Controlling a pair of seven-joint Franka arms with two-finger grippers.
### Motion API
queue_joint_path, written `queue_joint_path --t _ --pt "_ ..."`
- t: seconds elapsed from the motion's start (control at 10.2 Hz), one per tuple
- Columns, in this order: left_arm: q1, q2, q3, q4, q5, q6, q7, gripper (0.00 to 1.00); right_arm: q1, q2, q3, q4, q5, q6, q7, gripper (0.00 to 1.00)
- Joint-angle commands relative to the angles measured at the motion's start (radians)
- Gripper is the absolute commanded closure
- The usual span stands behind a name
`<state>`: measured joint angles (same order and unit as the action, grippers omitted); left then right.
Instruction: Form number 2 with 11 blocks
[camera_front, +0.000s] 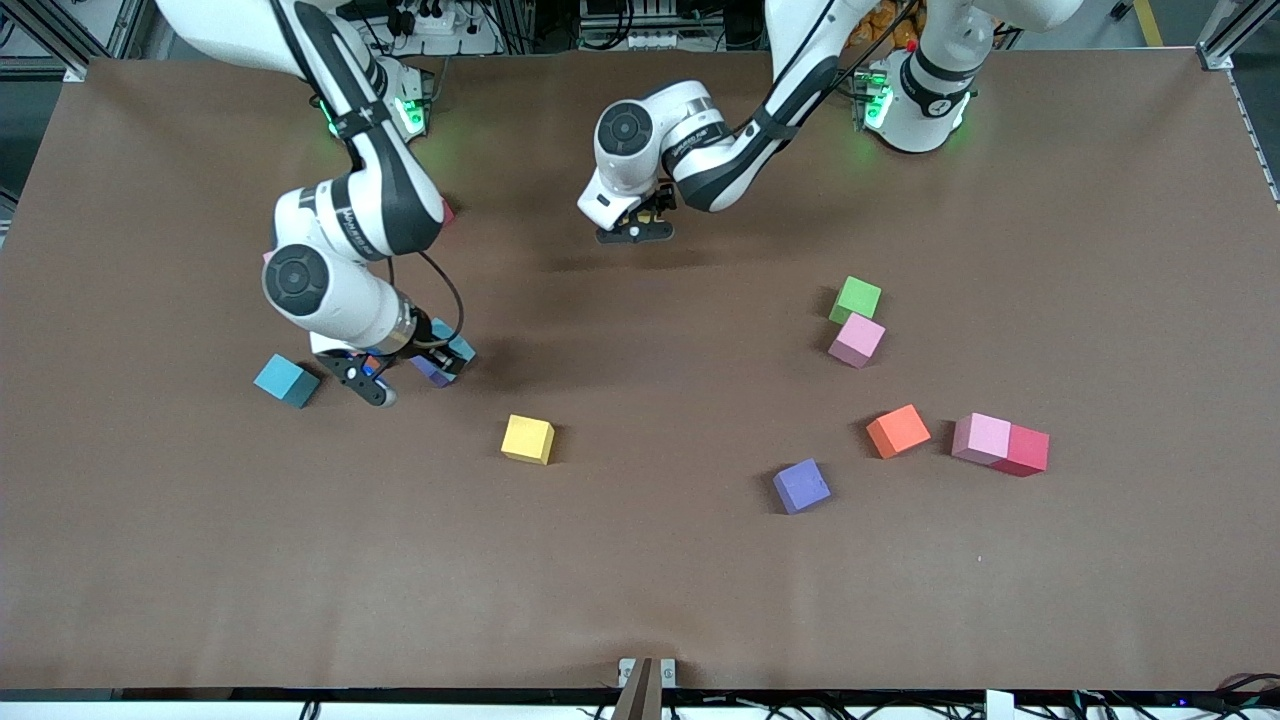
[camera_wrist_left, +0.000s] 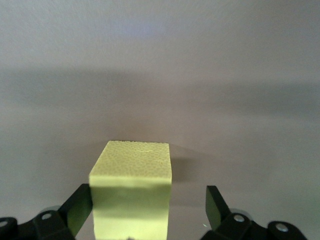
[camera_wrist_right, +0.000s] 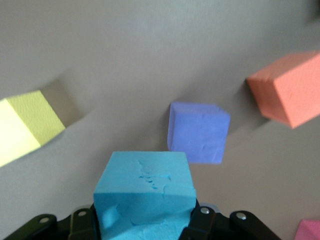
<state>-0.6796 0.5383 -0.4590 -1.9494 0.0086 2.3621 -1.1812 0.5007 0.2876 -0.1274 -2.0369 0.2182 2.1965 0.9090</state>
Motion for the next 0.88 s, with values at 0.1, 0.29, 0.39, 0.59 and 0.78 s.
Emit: queue_joint_path --t 0.1,0.29,0.39,0.59,0.78 --pt "0.03 -0.18 0.01 -0.028 0.021 -0.137 -0.054 0.0 0.102 -0.022 0.003 -0.065 0.009 0.011 0.176 1.0" --pt "0.11 -0.263 0.011 -0.028 0.021 -0.248 -0.052 0.0 0.166 -0.04 0.006 -0.101 0.009 -0.001 0.353 1.0" --pt "0.179 -0.296 0.011 -0.028 0.021 -0.288 -0.04 0.0 0.212 -0.071 0.005 -0.152 0.01 0.009 0.417 1.0" --pt "0.323 -0.339 0.011 -0.026 0.021 -0.333 -0.034 0.0 0.277 -0.143 0.008 -0.239 0.018 0.012 0.57 1.0" --pt "0.428 -0.371 0.017 -0.063 0.021 -0.362 -0.084 0.0 0.382 -0.145 0.024 -0.249 0.018 0.028 0.805 1.0"
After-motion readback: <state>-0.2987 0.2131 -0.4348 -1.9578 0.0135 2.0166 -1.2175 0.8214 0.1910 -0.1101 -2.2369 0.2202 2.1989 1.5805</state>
